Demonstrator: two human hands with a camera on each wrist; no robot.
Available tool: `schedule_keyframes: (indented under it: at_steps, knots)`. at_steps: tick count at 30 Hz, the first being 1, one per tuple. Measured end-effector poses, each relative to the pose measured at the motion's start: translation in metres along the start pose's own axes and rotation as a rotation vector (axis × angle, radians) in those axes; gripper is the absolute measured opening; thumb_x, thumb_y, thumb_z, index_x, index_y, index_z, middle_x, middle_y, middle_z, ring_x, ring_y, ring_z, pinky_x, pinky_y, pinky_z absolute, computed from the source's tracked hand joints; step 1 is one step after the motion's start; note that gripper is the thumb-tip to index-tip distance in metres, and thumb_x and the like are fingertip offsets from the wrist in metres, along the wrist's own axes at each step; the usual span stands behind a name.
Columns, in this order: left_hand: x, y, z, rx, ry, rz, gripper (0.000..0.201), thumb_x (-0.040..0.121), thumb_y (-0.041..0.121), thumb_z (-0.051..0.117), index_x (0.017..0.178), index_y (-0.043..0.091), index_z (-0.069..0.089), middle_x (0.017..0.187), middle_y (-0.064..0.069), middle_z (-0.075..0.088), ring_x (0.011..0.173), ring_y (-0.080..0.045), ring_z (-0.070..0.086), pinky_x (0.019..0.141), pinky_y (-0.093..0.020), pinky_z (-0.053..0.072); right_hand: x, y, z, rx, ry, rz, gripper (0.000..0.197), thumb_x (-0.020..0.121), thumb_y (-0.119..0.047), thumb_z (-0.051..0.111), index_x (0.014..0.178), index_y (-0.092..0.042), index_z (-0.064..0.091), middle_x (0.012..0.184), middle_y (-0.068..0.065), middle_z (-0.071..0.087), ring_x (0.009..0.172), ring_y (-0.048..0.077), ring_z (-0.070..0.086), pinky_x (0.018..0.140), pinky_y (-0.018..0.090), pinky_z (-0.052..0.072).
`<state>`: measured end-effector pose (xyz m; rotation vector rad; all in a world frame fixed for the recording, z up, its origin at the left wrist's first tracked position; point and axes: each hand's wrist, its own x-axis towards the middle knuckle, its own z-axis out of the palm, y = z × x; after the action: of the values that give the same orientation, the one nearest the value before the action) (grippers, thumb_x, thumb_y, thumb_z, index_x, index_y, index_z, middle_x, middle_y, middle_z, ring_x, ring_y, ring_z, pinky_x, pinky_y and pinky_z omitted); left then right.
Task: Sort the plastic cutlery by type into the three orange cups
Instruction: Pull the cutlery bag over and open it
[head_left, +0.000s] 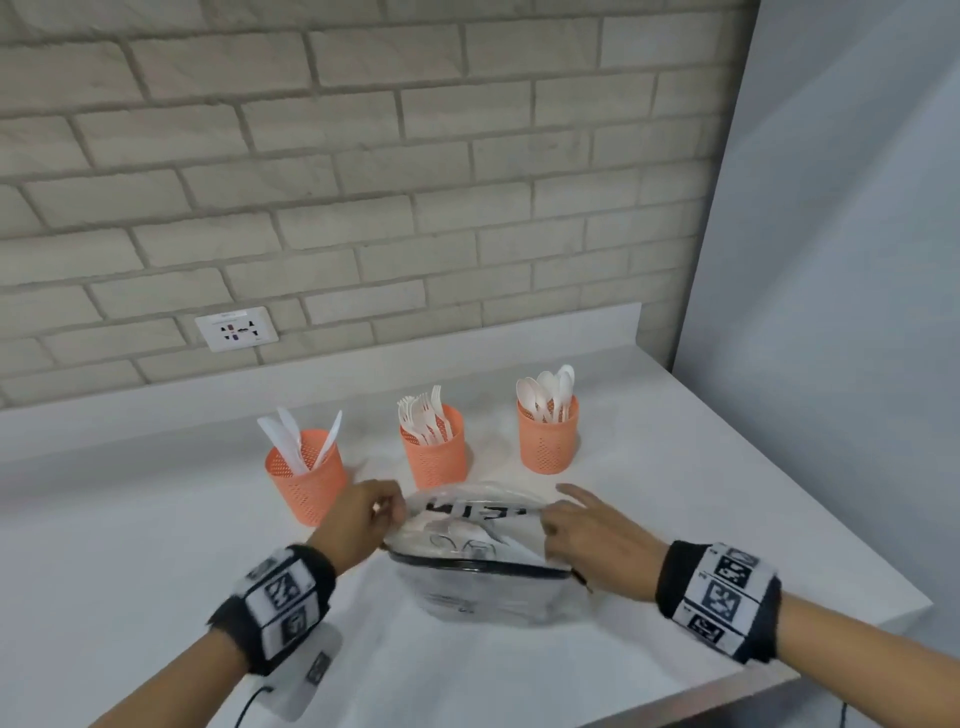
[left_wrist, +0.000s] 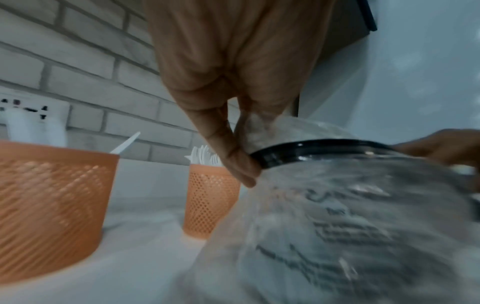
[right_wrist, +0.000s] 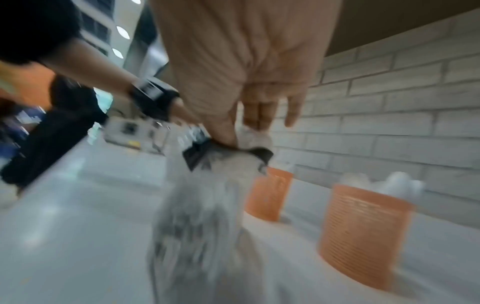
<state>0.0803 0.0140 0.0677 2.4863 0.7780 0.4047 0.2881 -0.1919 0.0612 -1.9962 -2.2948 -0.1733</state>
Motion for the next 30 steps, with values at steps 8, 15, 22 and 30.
schedule_keyframes:
  at_steps: [8, 15, 22, 30]
  knots:
    - [-0.052, 0.002, 0.024, 0.199, -0.17, -0.136, 0.035, 0.084, 0.006, 0.043, 0.091, 0.035, 0.06, 0.122, 0.004, 0.042, 0.106, -0.018, 0.054, 0.083, -0.022, 0.04, -0.006, -0.019, 0.029, 0.243, 0.137, 0.189, 0.013, 0.067, -0.022, 0.049, 0.065, -0.019, 0.061, 0.132, 0.012, 0.053, 0.13, 0.029, 0.041, 0.101, 0.034, 0.035]
    - [-0.019, 0.028, 0.037, 0.265, -0.243, -0.257, 0.037, 0.08, 0.035, 0.065, 0.112, 0.023, 0.053, 0.12, -0.003, 0.048, 0.1, -0.023, 0.058, 0.082, -0.029, 0.045, 0.033, -0.039, 0.024, 0.182, -0.203, 0.646, 0.035, 0.098, -0.032, 0.038, 0.109, -0.01, 0.063, 0.127, 0.01, 0.046, 0.105, 0.028, 0.058, 0.077, 0.029, 0.041]
    - [-0.031, 0.029, 0.042, 0.135, -0.117, -0.208, 0.071, 0.075, -0.004, 0.048, 0.137, 0.021, 0.026, 0.119, -0.006, 0.044, 0.091, -0.034, 0.059, 0.072, -0.039, 0.048, 0.025, -0.022, 0.029, 0.29, -0.042, 0.628, 0.057, 0.087, 0.006, 0.032, 0.137, -0.019, 0.043, 0.128, 0.011, 0.049, 0.103, 0.033, 0.057, 0.084, 0.033, 0.043]
    - [-0.068, 0.019, 0.075, 0.259, -0.166, -0.253, 0.068, 0.078, 0.013, 0.048, 0.14, 0.017, 0.02, 0.141, -0.004, 0.025, 0.093, -0.028, 0.06, 0.059, -0.029, 0.039, -0.002, -0.015, 0.061, 0.252, -0.126, 0.414, 0.058, 0.087, -0.004, 0.043, 0.141, -0.024, 0.037, 0.157, 0.016, 0.011, 0.103, 0.028, 0.06, 0.087, 0.03, 0.047]
